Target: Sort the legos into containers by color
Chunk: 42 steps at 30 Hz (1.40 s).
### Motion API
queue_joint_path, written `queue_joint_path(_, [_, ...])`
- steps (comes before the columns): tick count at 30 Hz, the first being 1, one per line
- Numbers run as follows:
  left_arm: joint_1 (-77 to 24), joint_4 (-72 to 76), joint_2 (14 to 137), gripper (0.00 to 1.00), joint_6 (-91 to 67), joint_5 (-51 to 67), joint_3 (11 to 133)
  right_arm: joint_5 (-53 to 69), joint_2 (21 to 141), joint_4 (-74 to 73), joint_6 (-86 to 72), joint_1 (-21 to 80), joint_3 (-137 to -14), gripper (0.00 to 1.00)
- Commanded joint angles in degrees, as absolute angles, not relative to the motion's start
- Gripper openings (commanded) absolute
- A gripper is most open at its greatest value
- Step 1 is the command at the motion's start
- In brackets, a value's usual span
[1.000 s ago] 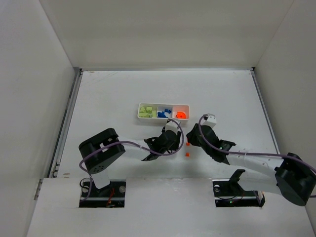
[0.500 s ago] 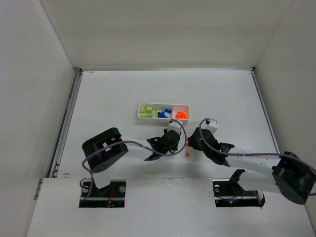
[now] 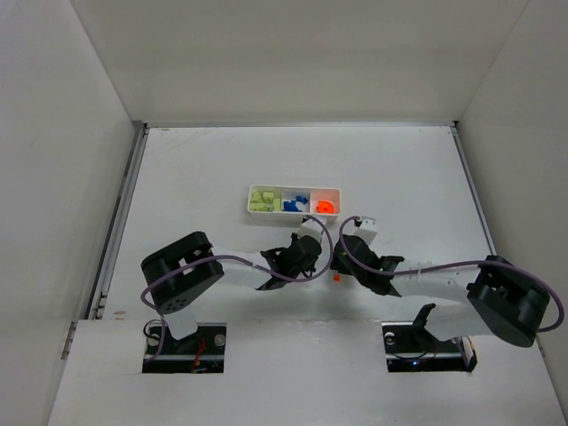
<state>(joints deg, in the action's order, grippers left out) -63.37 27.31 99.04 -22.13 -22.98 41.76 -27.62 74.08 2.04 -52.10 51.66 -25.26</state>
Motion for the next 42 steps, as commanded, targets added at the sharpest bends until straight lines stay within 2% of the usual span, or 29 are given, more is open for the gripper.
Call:
queue_joint_path(1, [-62.10, 23.99, 94.84, 0.14, -23.11, -23.29, 39.82, -30.14, 75.23, 1.67, -51.42, 52.95, -27.86, 0.41])
queue_joint_path(8, [-58.94, 23.91, 90.80, 0.12, -27.41, -19.69, 37.36, -31.99, 77.60, -0.88, -51.42, 53.57, -29.53, 0.39])
queue_joint_path(17, [-56.38, 23.21, 83.24, 0.11, -30.32, -18.54, 34.54, -33.04, 81.56, -2.46, -51.15, 54.62, -31.73, 0.28])
queue_joint_path(19, [-55.77, 22.94, 82.18, 0.11, -30.50, -18.20, 34.72, -33.48, 81.91, -3.07, -51.15, 54.97, -32.17, 0.28])
queue_joint_path(21, [-55.59, 22.24, 82.09, 0.12, -30.59, -17.41, 35.07, -33.92, 81.74, -3.86, -51.50, 55.15, -32.34, 0.33])
queue_joint_path(23, [-55.68, 21.71, 82.70, 0.14, -30.41, -16.79, 35.24, -34.80, 81.13, -4.31, -51.77, 55.59, -32.17, 0.41])
queue_joint_path(25, [-56.29, 21.80, 83.40, 0.18, -29.97, -16.00, 35.24, -34.98, 80.69, -4.31, -51.77, 55.85, -31.91, 0.41])
queue_joint_path(27, [-56.73, 22.23, 84.28, 0.25, -29.71, -15.65, 35.24, -34.63, 80.77, -4.31, -51.42, 55.94, -31.99, 0.38])
queue_joint_path(33, [-57.35, 23.03, 86.22, 0.36, -29.01, -15.64, 35.77, -34.89, 83.49, -5.18, -50.36, 56.29, -33.66, 0.30])
queue_joint_path(38, [-58.31, 23.29, 87.45, 0.40, -28.13, -15.64, 36.30, -35.68, 83.42, -5.45, -50.36, 56.38, -34.19, 0.20])
queue_joint_path(42, [-59.37, 23.64, 88.24, 0.41, -27.25, -15.64, 36.82, -35.86, 78.68, -5.45, -50.19, 56.38, -33.66, 0.19])
